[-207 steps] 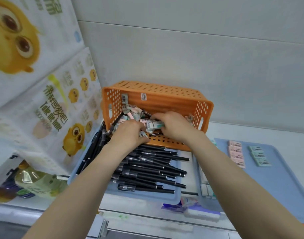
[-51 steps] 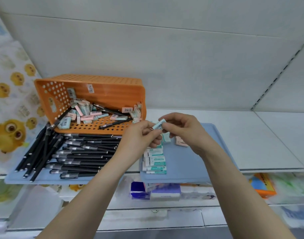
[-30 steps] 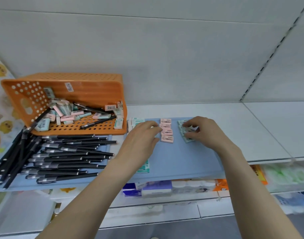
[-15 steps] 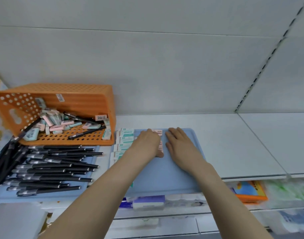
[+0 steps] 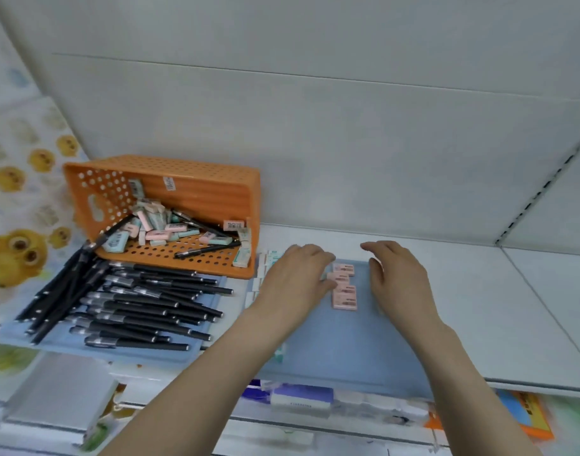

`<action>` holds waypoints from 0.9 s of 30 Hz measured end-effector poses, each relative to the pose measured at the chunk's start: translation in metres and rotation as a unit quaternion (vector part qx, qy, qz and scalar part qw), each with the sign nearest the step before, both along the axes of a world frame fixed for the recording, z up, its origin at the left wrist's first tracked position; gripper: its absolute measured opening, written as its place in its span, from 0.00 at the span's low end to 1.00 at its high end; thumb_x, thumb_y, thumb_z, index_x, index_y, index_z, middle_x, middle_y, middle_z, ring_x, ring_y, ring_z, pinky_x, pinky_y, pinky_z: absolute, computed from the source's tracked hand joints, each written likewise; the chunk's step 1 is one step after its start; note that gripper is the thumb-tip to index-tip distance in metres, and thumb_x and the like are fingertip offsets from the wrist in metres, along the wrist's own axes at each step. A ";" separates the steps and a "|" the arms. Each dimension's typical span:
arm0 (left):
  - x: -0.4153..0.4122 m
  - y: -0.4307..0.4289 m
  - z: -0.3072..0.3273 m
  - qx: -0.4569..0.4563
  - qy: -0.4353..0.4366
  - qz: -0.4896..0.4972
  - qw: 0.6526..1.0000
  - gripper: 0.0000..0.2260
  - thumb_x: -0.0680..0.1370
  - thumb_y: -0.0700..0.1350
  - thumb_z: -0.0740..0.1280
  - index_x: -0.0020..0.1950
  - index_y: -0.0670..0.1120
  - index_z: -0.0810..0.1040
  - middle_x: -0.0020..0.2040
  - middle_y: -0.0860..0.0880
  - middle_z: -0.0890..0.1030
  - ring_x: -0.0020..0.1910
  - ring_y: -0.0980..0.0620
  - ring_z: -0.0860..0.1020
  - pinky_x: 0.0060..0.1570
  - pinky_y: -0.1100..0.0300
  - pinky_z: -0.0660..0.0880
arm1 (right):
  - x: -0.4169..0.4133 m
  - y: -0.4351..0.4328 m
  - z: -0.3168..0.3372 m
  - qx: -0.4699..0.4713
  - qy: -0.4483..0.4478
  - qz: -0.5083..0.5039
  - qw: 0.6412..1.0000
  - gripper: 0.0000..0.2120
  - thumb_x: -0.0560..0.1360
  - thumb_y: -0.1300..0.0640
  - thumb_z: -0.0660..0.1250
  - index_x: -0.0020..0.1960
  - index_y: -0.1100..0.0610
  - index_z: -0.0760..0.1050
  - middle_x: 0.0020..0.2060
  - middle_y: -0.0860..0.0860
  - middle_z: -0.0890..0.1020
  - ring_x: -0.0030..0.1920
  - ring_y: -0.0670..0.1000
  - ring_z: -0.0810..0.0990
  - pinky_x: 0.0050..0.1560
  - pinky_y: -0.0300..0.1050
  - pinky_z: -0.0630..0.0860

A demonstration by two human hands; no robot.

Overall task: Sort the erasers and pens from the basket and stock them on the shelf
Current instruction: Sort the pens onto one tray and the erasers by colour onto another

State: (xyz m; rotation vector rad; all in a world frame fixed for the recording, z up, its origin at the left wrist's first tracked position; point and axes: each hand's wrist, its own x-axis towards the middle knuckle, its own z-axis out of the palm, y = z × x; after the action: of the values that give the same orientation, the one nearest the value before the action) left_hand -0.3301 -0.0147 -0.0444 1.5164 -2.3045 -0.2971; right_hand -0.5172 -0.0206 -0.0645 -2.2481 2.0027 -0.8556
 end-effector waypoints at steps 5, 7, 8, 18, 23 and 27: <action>0.102 0.016 0.007 -0.133 0.069 0.118 0.982 0.11 0.78 0.48 0.67 0.60 0.50 0.78 0.56 0.53 0.78 0.56 0.50 0.75 0.53 0.56 0.73 | 0.073 0.002 0.029 -0.103 -0.053 0.106 0.988 0.15 0.74 0.68 0.63 0.56 0.56 0.80 0.52 0.51 0.81 0.47 0.53 0.80 0.46 0.42 0.72; 0.147 0.013 0.004 -0.134 0.053 0.167 0.975 0.13 0.78 0.48 0.67 0.62 0.49 0.78 0.57 0.51 0.78 0.57 0.49 0.75 0.55 0.56 0.73 | 0.111 0.004 0.033 -0.114 -0.047 0.168 0.978 0.15 0.73 0.67 0.62 0.56 0.57 0.80 0.51 0.53 0.81 0.45 0.54 0.81 0.43 0.45 0.76; 0.169 0.009 0.002 -0.127 0.043 0.192 0.972 0.14 0.78 0.47 0.68 0.63 0.48 0.77 0.58 0.49 0.78 0.58 0.47 0.75 0.56 0.54 0.73 | 0.131 0.003 0.033 -0.113 -0.038 0.196 0.973 0.16 0.72 0.68 0.62 0.57 0.58 0.80 0.51 0.54 0.81 0.46 0.56 0.81 0.43 0.47 0.78; 0.259 -0.070 -0.004 -0.014 -0.068 0.218 0.974 0.27 0.75 0.47 0.71 0.72 0.46 0.67 0.66 0.40 0.71 0.64 0.38 0.70 0.60 0.48 0.69 | 0.259 -0.076 0.035 0.113 0.113 0.116 0.980 0.14 0.77 0.60 0.64 0.62 0.59 0.74 0.54 0.59 0.80 0.54 0.61 0.79 0.48 0.50 0.72; 0.256 -0.103 0.001 0.036 -0.197 0.201 0.959 0.21 0.79 0.55 0.64 0.71 0.52 0.69 0.70 0.43 0.69 0.61 0.37 0.69 0.59 0.49 0.69 | 0.277 -0.102 0.021 0.171 0.143 0.096 0.970 0.06 0.77 0.60 0.66 0.52 0.60 0.78 0.49 0.57 0.81 0.47 0.59 0.79 0.41 0.48 0.73; 0.254 -0.112 0.001 0.031 -0.246 0.192 0.950 0.19 0.79 0.56 0.63 0.69 0.52 0.70 0.71 0.41 0.66 0.60 0.36 0.71 0.58 0.48 0.72 | 0.279 -0.108 0.015 0.145 0.150 0.081 0.975 0.08 0.76 0.58 0.69 0.53 0.61 0.78 0.51 0.58 0.81 0.53 0.59 0.78 0.43 0.48 0.74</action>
State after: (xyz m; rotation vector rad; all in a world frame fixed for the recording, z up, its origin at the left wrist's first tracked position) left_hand -0.0763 -0.1266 -0.0434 2.2286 -2.2766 0.1345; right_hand -0.2379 -0.1290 -0.0494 -2.4325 1.8600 -0.2003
